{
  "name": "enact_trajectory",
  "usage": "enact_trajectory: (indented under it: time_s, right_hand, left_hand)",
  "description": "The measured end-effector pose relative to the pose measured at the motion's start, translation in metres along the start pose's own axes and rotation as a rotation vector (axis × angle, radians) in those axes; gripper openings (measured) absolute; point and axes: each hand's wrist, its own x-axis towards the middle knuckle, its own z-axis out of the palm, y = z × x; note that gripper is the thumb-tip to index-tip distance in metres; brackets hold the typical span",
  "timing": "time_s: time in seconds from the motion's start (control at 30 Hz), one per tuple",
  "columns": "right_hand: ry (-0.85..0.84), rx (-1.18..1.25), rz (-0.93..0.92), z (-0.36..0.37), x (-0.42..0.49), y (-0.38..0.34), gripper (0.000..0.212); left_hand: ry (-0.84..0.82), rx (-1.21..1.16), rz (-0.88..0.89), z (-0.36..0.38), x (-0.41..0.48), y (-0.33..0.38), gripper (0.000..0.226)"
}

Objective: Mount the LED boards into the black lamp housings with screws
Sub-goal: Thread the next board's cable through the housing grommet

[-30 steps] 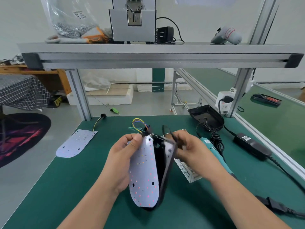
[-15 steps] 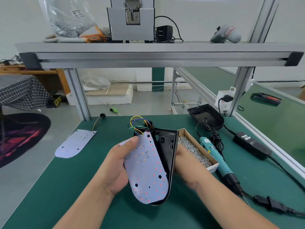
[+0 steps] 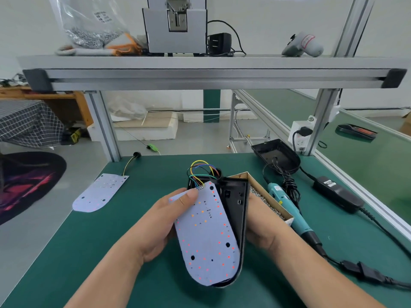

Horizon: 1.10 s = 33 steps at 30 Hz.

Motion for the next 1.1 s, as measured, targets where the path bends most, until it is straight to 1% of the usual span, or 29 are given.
enact_trajectory:
  time_s: [0.1, 0.17, 0.23, 0.3, 0.33, 0.37, 0.4, 0.43, 0.5, 0.53, 0.57, 0.6, 0.67, 0.7, 0.77, 0.8, 0.83, 0.87, 0.93, 0.97, 1.0, 1.03, 1.07, 1.1]
  right_hand:
    - [-0.001, 0.005, 0.002, -0.004, 0.0, -0.004, 0.02]
    - [0.0, -0.1, -0.027, -0.005, -0.002, -0.009, 0.018]
    - [0.015, -0.372, -0.121, -0.006, -0.006, -0.015, 0.017]
    - [0.039, -0.644, -0.199, -0.008, -0.005, -0.01, 0.011]
    - [0.064, -0.731, -0.219, -0.008, -0.005, -0.007, 0.02]
    - [0.102, -0.778, -0.228, -0.005, -0.004, -0.007, 0.034]
    - [0.136, -0.779, -0.243, -0.003, -0.003, -0.009, 0.044]
    - [0.154, -0.75, -0.269, -0.004, -0.002, -0.01, 0.046]
    - [0.081, -0.658, -0.322, -0.008, -0.002, -0.013, 0.04]
    - [0.028, -0.612, -0.322, -0.011, -0.003, -0.013, 0.031]
    - [-0.011, -0.565, -0.296, -0.012, -0.003, -0.014, 0.022]
    - [-0.057, -0.501, -0.259, -0.015, -0.002, -0.013, 0.018]
    - [-0.142, -0.293, -0.229, -0.019, -0.001, -0.009, 0.023]
    - [-0.155, -0.165, -0.217, -0.019, 0.0, -0.008, 0.025]
    - [-0.102, 0.054, -0.212, -0.02, 0.001, -0.009, 0.028]
    - [-0.047, 0.123, -0.218, -0.022, 0.002, -0.01, 0.03]
    - [0.046, 0.13, -0.245, -0.023, 0.002, -0.01, 0.032]
    - [0.184, 0.065, -0.294, -0.025, 0.002, -0.011, 0.033]
    - [0.546, -0.181, -0.437, -0.027, -0.002, -0.016, 0.026]
    - [0.669, -0.243, -0.535, -0.027, -0.007, -0.018, 0.021]
    - [0.707, -0.261, -0.64, -0.024, -0.013, -0.022, 0.018]
    - [0.698, -0.304, -0.741, -0.019, -0.02, -0.026, 0.015]
    - [0.659, -0.391, -0.813, -0.012, -0.025, -0.027, 0.013]
    - [0.594, -0.505, -0.832, -0.003, -0.029, -0.026, 0.013]
  left_hand:
    - [-0.012, -0.051, -0.004, 0.005, 0.001, -0.004, 0.061]
    - [-0.007, -0.066, -0.004, 0.004, 0.003, -0.006, 0.059]
    - [0.005, -0.087, -0.003, 0.002, 0.005, -0.008, 0.055]
    - [0.03, -0.152, -0.005, -0.001, 0.007, -0.009, 0.051]
    - [0.041, -0.188, -0.014, -0.002, 0.007, -0.01, 0.051]
    - [0.043, -0.207, -0.019, -0.003, 0.008, -0.011, 0.053]
    - [0.031, -0.205, -0.013, -0.004, 0.008, -0.011, 0.056]
    - [0.003, -0.196, 0.005, -0.004, 0.009, -0.01, 0.058]
    - [-0.094, -0.18, 0.051, -0.003, 0.008, -0.01, 0.053]
    - [-0.143, -0.172, 0.051, -0.003, 0.008, -0.01, 0.053]
    - [-0.184, -0.162, 0.032, -0.001, 0.008, -0.01, 0.053]
    - [-0.208, -0.153, 0.006, 0.0, 0.008, -0.012, 0.054]
    - [-0.215, -0.169, -0.038, 0.003, 0.008, -0.016, 0.057]
    - [-0.204, -0.181, -0.049, 0.004, 0.008, -0.017, 0.057]
    - [-0.148, -0.161, -0.046, 0.006, 0.009, -0.018, 0.056]
    - [-0.1, -0.14, -0.035, 0.007, 0.009, -0.018, 0.058]
    - [-0.036, -0.13, -0.023, 0.008, 0.01, -0.017, 0.061]
    - [0.042, -0.133, -0.011, 0.01, 0.01, -0.017, 0.064]
    - [0.246, -0.16, 0.036, 0.016, 0.011, -0.016, 0.064]
    - [0.362, -0.16, 0.066, 0.019, 0.013, -0.016, 0.061]
    - [0.468, -0.144, 0.097, 0.022, 0.014, -0.017, 0.059]
    - [0.554, -0.109, 0.124, 0.025, 0.015, -0.018, 0.057]
    - [0.62, -0.065, 0.147, 0.028, 0.015, -0.019, 0.056]
    - [0.666, -0.027, 0.168, 0.031, 0.016, -0.02, 0.057]
